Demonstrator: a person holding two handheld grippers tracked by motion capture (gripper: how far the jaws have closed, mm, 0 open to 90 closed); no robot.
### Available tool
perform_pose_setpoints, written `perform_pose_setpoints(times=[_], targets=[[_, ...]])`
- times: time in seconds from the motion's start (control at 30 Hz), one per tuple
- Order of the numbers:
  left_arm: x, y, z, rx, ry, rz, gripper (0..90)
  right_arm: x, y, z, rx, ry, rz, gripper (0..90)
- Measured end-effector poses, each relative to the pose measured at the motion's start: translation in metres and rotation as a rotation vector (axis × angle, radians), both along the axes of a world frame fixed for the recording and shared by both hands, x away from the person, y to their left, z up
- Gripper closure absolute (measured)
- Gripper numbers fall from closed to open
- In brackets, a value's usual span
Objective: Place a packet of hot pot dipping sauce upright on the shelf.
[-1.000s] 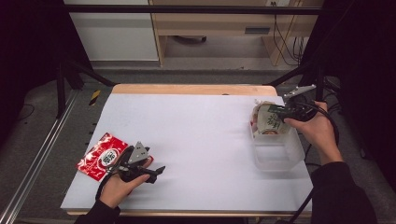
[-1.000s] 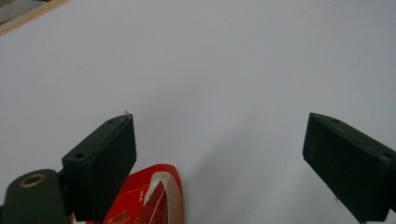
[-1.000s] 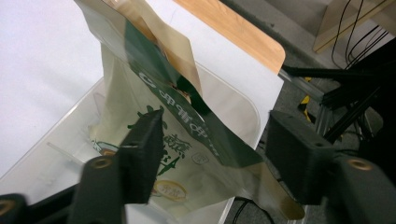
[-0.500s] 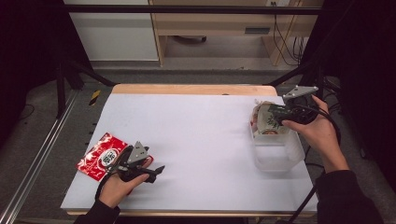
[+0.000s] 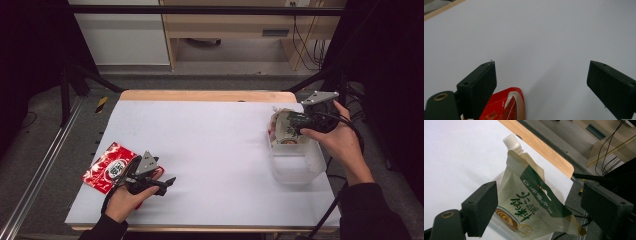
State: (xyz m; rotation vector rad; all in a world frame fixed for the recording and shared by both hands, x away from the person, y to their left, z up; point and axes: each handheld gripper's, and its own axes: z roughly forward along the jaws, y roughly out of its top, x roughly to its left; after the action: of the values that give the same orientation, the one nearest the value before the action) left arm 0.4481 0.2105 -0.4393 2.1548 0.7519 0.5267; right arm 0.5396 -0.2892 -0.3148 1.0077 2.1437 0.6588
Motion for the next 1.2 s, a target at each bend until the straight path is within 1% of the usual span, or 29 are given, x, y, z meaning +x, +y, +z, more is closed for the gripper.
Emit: perform_pose_setpoints(times=[0.2, 0.23, 0.3, 0.37, 0.43, 0.53, 0.63, 0.7, 0.8, 0.9, 0.93, 0.97, 1.03, 1.1, 1.2], targets=[[0.000, 0.003, 0.001, 0.009, -0.002, 0.003, 8.6, -0.010, 0.014, 0.009, -0.006, -0.024, 0.026, 13.0], [0.000, 0.003, 0.001, 0.007, -0.002, 0.005, 8.5, -0.013, 0.019, 0.012, -0.010, -0.033, 0.030, 12.8], [0.001, 0.005, 0.002, 0.008, -0.003, 0.007, 8.3, -0.018, 0.026, 0.016, -0.005, -0.048, 0.042, 12.2], [0.001, 0.007, 0.002, 0.005, -0.001, 0.008, 8.2, -0.023, 0.034, 0.019, -0.007, -0.056, 0.051, 11.1], [0.001, 0.010, 0.004, 0.011, 0.000, 0.016, 7.6, -0.028, 0.043, 0.020, -0.001, -0.066, 0.073, 11.1], [0.001, 0.015, 0.006, 0.018, -0.008, 0.026, 6.2, -0.034, 0.057, 0.017, 0.006, -0.066, 0.099, 10.6], [0.002, 0.024, 0.007, 0.010, -0.006, 0.045, 5.7, -0.041, 0.073, 0.011, 0.017, -0.068, 0.133, 10.1], [0.002, 0.029, 0.008, 0.019, -0.011, 0.063, 5.5, -0.046, 0.085, 0.005, 0.021, -0.069, 0.152, 10.5], [0.001, 0.038, 0.011, 0.028, -0.027, 0.091, 4.2, -0.053, 0.101, -0.005, 0.045, -0.068, 0.177, 10.9], [0.001, 0.049, 0.014, 0.043, -0.039, 0.118, 4.2, -0.060, 0.117, -0.018, 0.076, -0.066, 0.208, 10.9], [0.001, 0.052, 0.014, 0.035, -0.041, 0.133, 4.2, -0.062, 0.121, -0.022, 0.080, -0.060, 0.216, 10.9], [0.001, 0.057, 0.015, 0.045, -0.040, 0.140, 4.2, -0.063, 0.126, -0.027, 0.087, -0.058, 0.223, 10.9], [0.001, 0.064, 0.014, 0.045, -0.041, 0.163, 4.3, -0.066, 0.135, -0.036, 0.091, -0.050, 0.240, 11.2], [0.000, 0.073, 0.014, 0.046, -0.048, 0.194, 4.5, -0.067, 0.143, -0.045, 0.104, -0.043, 0.253, 11.8], [-0.002, 0.084, 0.014, 0.037, -0.057, 0.230, 5.0, -0.068, 0.153, -0.059, 0.113, -0.021, 0.265, 11.9]])
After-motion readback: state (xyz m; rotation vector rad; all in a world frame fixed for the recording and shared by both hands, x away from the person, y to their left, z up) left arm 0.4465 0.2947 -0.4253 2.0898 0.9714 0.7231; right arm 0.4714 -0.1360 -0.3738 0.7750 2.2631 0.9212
